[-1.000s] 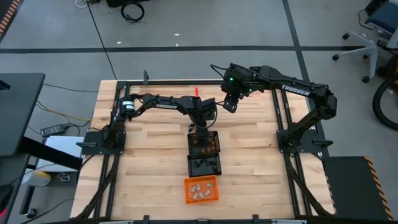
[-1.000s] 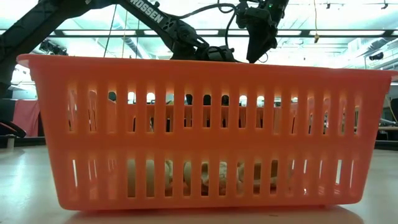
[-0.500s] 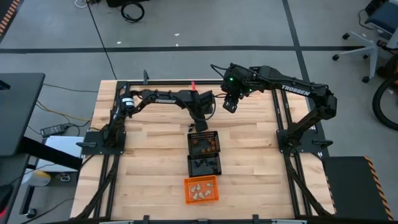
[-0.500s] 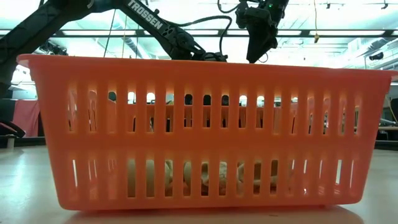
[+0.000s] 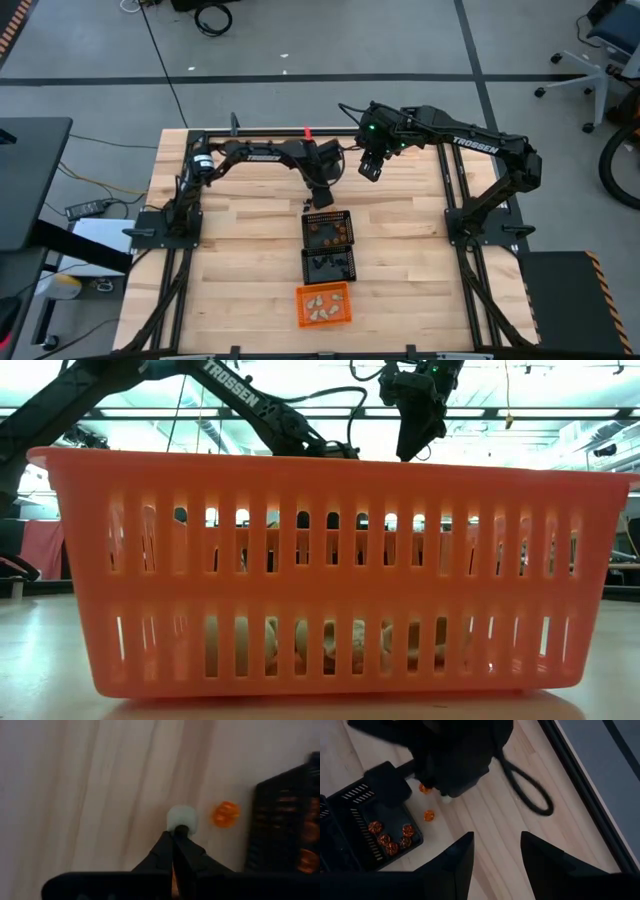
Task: Sort Halloween decoration
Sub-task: Put the white skull toy into the orange bin
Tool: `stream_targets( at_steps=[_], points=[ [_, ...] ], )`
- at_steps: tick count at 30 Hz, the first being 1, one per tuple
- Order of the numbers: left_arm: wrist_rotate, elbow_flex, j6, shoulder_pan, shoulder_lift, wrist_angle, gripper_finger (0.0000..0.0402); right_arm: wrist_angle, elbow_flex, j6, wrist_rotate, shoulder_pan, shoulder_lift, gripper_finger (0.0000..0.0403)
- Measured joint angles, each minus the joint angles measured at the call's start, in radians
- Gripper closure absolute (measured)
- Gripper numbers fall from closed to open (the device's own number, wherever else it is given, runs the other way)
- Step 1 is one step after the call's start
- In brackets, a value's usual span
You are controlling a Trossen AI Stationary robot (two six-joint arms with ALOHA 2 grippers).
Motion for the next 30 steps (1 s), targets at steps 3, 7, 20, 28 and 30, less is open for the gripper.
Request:
stream_targets(
  at_steps=[3, 7, 20, 28, 30],
  points=[
    [0.041, 0.0, 0.03, 0.016, -0.042, -0.027, 0.0397, -0.002, 0.0, -0.008, 0.0, 0.0, 0.0, 0.0237],
    [0.134, 0.0, 0.065, 0.039, -0.105, -0.091, 0.0397, -0.027, 0.0, -0.025, 0.035, -0.007, 0.0, 0.0237],
    [0.357, 0.0, 0.0, -0.121, -0.176, -0.233, 0.0398, -0.068, 0.0, -0.062, 0.071, -0.088, 0.0, 0.0237],
    [0.437, 0.0, -0.102, -0.331, -0.182, -0.235, 0.0398, -0.057, 0.0, -0.067, 0.068, -0.144, 0.0, 0.0237],
    [0.435, 0.0, -0.116, -0.37, -0.182, -0.223, 0.0398, -0.069, 0.0, -0.026, 0.068, -0.153, 0.0, 0.0237]
  ],
)
